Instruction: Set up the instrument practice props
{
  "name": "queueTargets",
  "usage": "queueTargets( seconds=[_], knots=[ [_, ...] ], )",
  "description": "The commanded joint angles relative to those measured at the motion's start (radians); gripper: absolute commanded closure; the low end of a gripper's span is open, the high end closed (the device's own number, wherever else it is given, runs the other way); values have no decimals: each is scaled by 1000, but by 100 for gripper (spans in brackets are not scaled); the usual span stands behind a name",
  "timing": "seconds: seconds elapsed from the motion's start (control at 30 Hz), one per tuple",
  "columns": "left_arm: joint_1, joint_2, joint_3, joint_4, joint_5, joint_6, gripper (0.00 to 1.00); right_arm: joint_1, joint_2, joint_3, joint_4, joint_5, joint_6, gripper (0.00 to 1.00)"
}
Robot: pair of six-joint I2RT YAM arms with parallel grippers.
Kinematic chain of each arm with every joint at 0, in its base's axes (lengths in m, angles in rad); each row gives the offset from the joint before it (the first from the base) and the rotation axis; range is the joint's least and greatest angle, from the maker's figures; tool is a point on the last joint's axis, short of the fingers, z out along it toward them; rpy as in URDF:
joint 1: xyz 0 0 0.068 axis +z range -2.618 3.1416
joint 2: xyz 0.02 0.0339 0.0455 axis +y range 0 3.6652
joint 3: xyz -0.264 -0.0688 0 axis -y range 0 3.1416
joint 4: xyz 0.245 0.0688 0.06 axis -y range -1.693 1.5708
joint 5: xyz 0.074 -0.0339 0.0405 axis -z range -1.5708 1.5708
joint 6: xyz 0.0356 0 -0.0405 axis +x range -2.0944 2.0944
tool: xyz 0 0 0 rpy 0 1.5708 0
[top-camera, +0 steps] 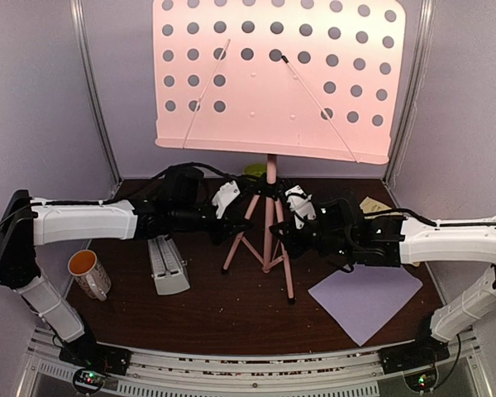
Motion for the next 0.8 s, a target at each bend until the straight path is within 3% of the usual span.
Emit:
queueTargets(
  seconds=[0.0,0.17,0.77],
  knots=[
    [68,-48,-58,-120,-109,-32,100,-33,-69,-61,-167,73,49,100],
    [92,-55,-82,-86,-146,-38,100,-35,-31,-4,-166,96,15,100],
    [97,32,45,52,-348,59,100,-94,187,249,-27,145,-235,100]
  ],
)
